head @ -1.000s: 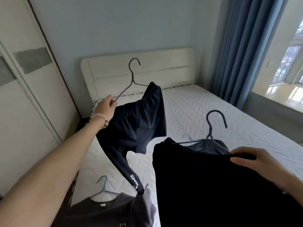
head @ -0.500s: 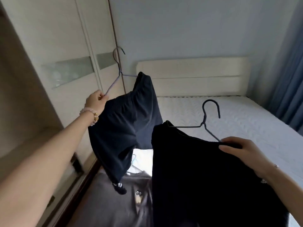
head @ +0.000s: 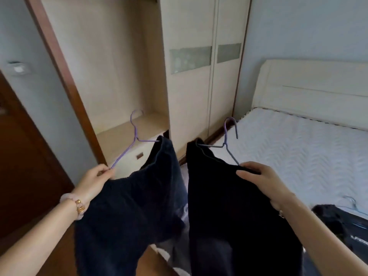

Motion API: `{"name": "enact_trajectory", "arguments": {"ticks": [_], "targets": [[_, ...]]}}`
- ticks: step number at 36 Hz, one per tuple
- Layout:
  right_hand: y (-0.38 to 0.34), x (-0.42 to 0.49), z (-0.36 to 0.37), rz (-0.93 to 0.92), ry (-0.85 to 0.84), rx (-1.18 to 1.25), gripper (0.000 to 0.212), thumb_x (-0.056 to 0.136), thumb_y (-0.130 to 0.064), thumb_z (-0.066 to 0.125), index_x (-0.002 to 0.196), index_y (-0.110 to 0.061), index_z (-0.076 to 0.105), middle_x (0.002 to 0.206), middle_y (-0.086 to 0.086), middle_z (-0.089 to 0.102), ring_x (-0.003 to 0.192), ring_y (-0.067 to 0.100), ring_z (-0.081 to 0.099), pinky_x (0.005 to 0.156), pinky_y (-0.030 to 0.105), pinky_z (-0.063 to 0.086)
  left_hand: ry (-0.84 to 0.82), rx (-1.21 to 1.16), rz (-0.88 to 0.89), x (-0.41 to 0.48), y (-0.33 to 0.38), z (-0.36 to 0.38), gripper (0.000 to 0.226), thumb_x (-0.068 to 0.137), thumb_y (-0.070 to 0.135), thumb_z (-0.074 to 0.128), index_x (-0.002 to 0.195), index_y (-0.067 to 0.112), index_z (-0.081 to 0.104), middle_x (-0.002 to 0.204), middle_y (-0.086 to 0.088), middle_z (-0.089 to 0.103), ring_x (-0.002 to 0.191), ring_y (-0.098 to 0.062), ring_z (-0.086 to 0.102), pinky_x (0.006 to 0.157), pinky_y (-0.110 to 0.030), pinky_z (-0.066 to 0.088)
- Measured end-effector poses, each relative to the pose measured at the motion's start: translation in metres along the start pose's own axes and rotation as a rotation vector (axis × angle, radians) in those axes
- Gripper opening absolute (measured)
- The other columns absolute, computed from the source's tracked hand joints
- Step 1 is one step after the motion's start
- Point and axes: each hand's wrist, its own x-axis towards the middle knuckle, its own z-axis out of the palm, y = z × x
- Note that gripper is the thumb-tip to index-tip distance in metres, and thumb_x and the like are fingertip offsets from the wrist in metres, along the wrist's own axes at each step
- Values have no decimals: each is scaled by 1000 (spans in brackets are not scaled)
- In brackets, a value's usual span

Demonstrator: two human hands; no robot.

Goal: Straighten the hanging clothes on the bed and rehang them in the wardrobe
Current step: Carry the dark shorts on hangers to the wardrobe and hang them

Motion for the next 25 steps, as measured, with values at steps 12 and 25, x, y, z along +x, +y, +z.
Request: {"name": "enact_trajectory", "arguments": {"ticks": [12, 25], "targets": [[-69, 62, 160, -151, -402, -128, 24, 84, -22, 67, 107, -16, 69, 98, 4, 71, 90, 16, 67, 80, 23, 53, 177, -92, -170, -35, -74, -118, 30, 93, 24, 52, 74, 2, 60, 70, -6, 58, 79, -23, 52, 70, -30, 33], [-172, 182, 323, -281, -323, 15, 11, 83, -17, 67, 90, -24, 72, 87, -3, 71, 79, 8, 64, 79, 21, 51, 127, -190, -58, 94, -98, -246, 33, 92, 34, 51, 71, 10, 58, 58, 10, 60, 71, -20, 51, 68, -34, 32]]}}
